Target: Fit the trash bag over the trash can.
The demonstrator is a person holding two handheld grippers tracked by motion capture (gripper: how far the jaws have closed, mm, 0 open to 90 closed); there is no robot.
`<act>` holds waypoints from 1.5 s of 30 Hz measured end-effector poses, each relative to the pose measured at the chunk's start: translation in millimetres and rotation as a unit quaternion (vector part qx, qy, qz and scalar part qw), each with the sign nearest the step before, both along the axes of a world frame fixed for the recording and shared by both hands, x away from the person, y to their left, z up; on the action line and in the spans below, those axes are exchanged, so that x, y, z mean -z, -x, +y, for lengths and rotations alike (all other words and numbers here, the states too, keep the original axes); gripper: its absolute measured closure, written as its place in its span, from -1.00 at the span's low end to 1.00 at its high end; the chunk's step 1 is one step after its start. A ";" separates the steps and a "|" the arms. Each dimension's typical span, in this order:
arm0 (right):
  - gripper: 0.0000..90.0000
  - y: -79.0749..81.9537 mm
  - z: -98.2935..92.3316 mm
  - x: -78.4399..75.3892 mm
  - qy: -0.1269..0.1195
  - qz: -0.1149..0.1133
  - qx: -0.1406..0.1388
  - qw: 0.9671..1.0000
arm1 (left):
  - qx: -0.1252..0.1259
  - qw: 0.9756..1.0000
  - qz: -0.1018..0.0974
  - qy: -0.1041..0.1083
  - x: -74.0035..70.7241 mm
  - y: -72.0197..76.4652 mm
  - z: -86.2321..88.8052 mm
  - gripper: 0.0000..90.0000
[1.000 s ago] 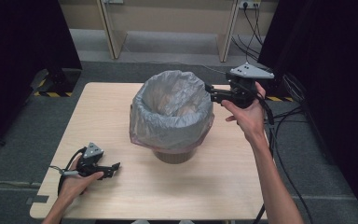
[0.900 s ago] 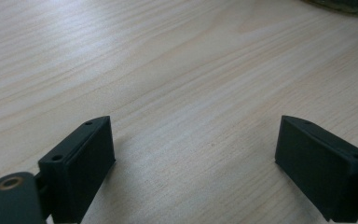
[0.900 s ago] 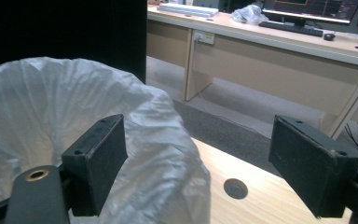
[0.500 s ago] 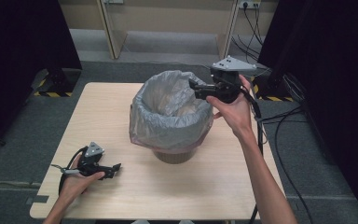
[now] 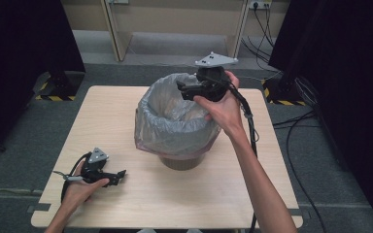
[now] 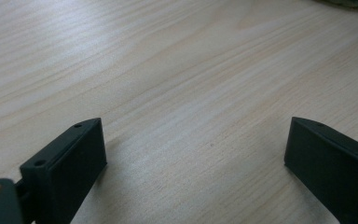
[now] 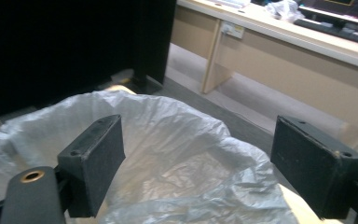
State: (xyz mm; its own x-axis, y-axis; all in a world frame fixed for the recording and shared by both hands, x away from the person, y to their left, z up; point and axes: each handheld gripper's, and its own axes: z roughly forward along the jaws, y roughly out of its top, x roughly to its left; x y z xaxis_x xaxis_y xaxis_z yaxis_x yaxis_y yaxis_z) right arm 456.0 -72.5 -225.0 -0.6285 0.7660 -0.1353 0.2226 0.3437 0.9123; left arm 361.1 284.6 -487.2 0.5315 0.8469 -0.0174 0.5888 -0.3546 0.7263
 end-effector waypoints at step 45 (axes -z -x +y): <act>-0.60 -44.3 58.3 48.9 0.122 0.145 -0.014 0.982 | 0.002 1.000 0.001 0.000 0.1 0.2 0.7 -0.92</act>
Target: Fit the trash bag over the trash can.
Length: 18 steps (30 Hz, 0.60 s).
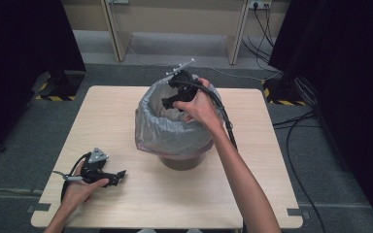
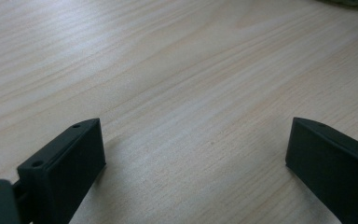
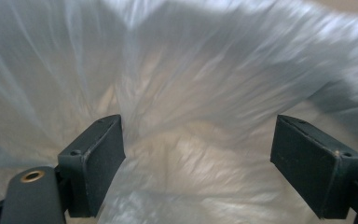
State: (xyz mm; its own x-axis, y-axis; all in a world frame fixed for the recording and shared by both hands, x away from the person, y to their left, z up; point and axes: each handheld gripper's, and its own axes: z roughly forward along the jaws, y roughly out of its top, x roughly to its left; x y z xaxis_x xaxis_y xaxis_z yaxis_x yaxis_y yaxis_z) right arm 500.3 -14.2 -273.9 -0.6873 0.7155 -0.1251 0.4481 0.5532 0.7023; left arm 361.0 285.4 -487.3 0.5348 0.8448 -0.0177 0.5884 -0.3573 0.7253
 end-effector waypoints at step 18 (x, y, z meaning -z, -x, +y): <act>-0.58 -7.5 6.7 20.7 0.083 0.108 0.004 0.991 | 0.002 1.000 0.000 0.000 0.0 0.5 0.8 -0.92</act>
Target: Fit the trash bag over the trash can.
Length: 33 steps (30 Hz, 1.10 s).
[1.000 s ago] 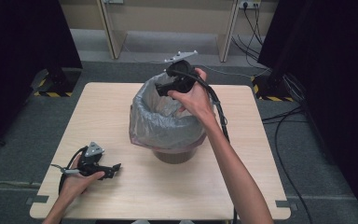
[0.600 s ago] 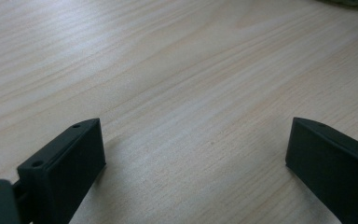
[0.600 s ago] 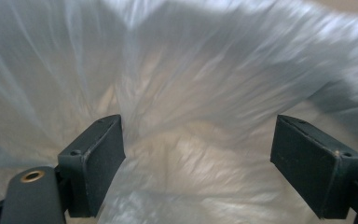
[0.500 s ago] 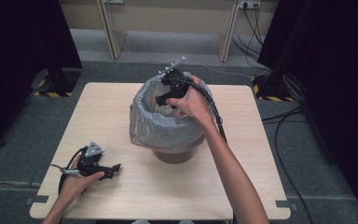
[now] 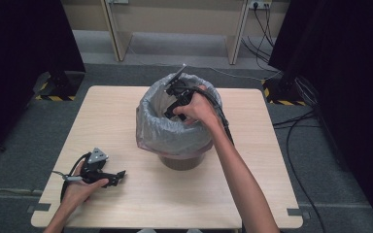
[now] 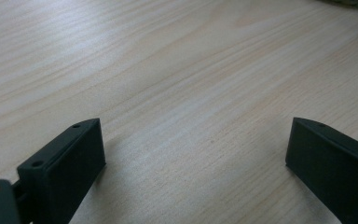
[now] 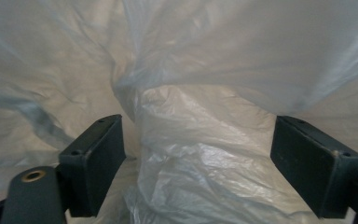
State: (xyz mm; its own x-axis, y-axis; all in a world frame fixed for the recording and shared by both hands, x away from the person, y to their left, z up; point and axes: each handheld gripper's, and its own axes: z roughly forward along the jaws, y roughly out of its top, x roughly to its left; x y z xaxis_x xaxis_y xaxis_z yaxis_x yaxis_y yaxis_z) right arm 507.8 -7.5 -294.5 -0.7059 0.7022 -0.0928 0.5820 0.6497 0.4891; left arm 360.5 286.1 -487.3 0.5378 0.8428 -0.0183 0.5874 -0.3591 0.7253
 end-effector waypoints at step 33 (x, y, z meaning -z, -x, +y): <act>-0.42 27.8 2.8 -49.6 -0.153 -0.165 0.037 0.974 | 0.000 1.000 0.000 0.000 0.0 -0.1 0.0 -0.93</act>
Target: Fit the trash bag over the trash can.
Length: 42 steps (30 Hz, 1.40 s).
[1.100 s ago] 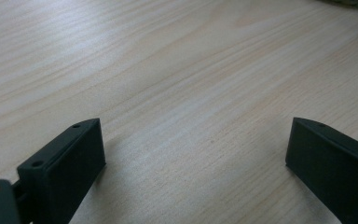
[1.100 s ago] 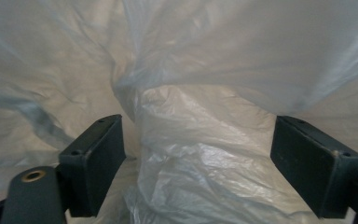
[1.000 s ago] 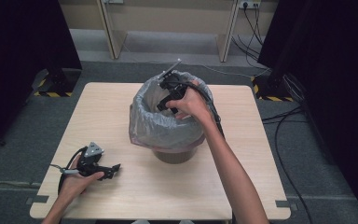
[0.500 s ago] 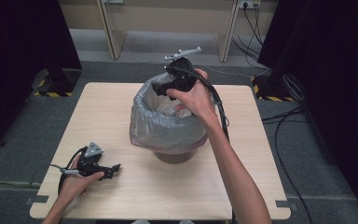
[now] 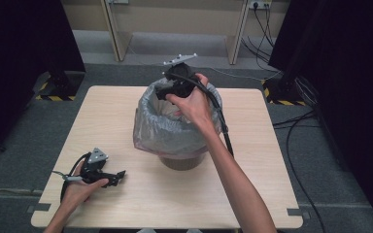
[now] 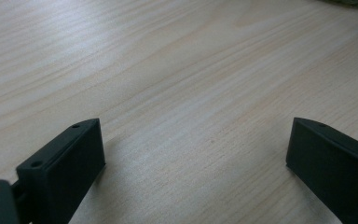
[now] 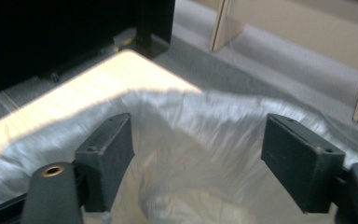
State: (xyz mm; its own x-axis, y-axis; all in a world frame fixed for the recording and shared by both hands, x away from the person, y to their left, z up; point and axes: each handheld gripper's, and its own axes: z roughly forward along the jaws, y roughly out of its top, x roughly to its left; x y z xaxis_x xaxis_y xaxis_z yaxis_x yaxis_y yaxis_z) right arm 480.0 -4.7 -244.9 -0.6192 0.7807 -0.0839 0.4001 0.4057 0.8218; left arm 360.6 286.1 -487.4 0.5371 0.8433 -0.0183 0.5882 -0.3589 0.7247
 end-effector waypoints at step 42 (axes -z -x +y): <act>-0.55 -18.9 -13.9 10.7 0.031 0.133 -0.017 0.990 | 0.000 1.000 -0.001 0.000 0.2 0.4 0.5 -0.93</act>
